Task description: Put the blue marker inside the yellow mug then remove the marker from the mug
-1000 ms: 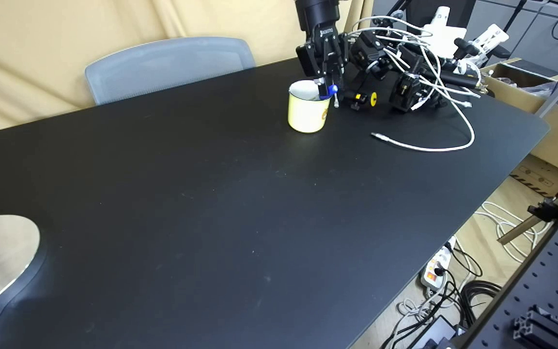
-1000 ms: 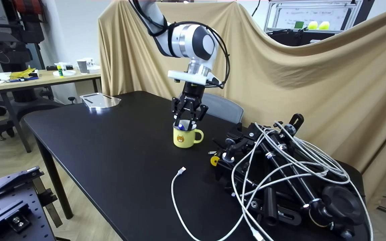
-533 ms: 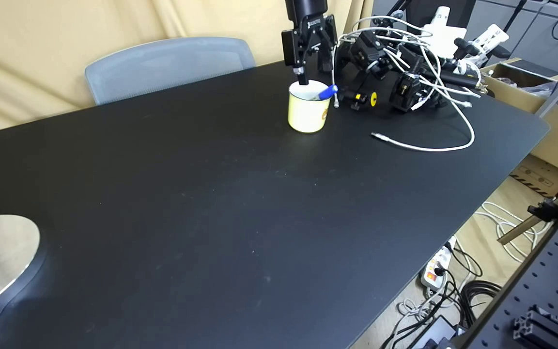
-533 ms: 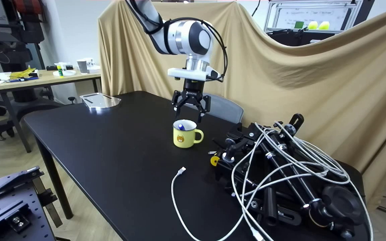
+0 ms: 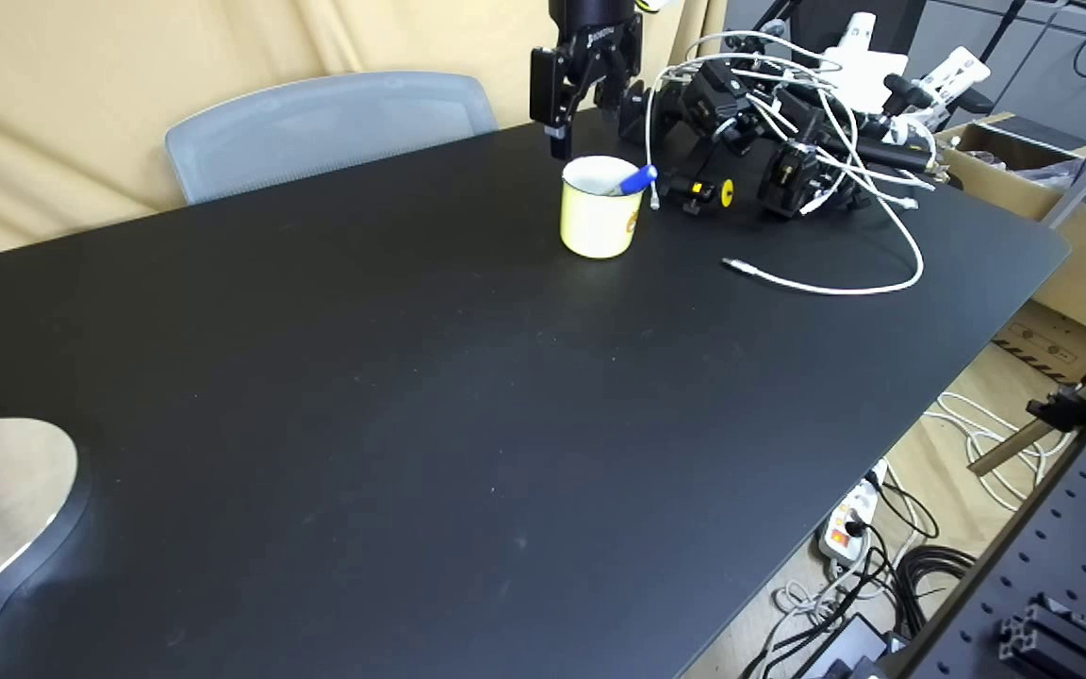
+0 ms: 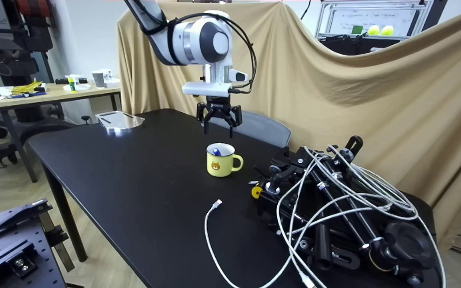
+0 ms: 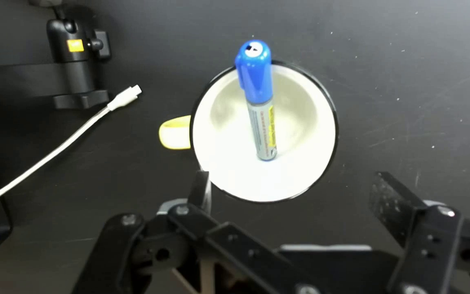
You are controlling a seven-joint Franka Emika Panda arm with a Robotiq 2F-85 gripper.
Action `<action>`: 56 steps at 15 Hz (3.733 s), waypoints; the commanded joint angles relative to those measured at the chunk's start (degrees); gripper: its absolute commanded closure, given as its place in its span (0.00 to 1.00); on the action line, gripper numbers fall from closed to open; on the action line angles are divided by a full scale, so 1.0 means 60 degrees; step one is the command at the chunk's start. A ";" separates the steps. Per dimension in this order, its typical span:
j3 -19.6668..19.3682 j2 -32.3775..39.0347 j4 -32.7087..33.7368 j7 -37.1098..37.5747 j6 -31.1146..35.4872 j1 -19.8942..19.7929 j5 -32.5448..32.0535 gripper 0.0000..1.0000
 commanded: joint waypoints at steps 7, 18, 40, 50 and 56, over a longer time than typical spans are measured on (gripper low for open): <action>-0.0483 -0.2827 -0.4161 0.1149 0.1738 -0.0057 -0.0846 0.00; -0.0519 -0.1992 -0.4110 0.1016 0.3446 -0.0164 -0.0588 0.00; -0.0668 -0.2422 -0.4244 0.0922 0.3738 0.0022 -0.0759 0.94; -0.0093 -0.4741 -0.5906 0.1237 0.3447 0.0326 -0.1776 0.94; 0.0494 -0.5343 -0.6512 0.2422 0.3590 0.0245 -0.3643 0.94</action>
